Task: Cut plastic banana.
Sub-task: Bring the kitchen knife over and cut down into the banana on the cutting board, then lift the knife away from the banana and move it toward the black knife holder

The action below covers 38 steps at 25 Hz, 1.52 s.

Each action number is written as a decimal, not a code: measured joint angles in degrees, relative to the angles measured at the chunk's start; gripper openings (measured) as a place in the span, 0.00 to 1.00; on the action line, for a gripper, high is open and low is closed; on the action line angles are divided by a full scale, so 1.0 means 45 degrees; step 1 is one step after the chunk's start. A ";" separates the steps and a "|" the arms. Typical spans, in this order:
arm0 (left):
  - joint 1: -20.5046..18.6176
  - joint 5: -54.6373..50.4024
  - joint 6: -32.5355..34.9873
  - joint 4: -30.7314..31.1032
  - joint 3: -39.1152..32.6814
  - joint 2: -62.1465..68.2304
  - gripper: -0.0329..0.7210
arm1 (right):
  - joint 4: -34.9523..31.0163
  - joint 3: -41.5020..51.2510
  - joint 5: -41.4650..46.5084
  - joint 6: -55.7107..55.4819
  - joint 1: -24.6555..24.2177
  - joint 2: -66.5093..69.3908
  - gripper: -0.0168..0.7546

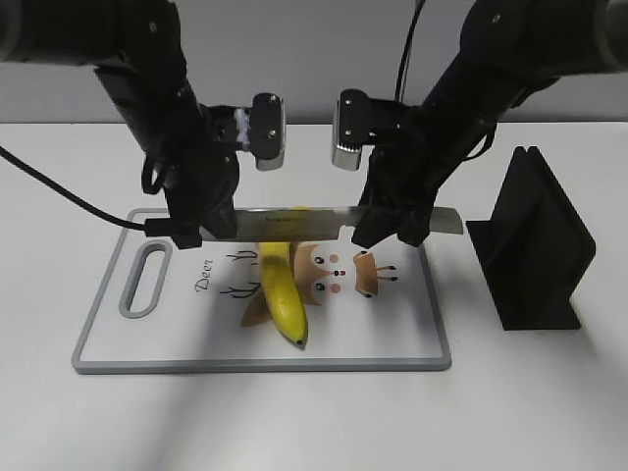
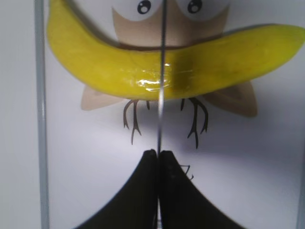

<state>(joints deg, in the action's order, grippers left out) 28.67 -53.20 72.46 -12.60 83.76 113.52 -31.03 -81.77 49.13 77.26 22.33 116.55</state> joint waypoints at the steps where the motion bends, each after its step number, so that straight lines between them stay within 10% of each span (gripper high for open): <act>1: 0.0000 0.0099 0.0000 -0.0048 0.0000 0.0236 0.03 | 0.0062 0.0000 -0.0048 0.0000 0.0000 0.0236 0.24; 38: -0.0049 -0.1230 0.0002 -0.0645 0.1156 0.0354 0.03 | 0.0747 -0.0440 0.0302 -0.0054 -0.0015 -0.0611 0.24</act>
<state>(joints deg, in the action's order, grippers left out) 28.45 -58.73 72.47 -15.50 88.96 115.12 -27.67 -83.75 50.49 77.02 22.26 113.80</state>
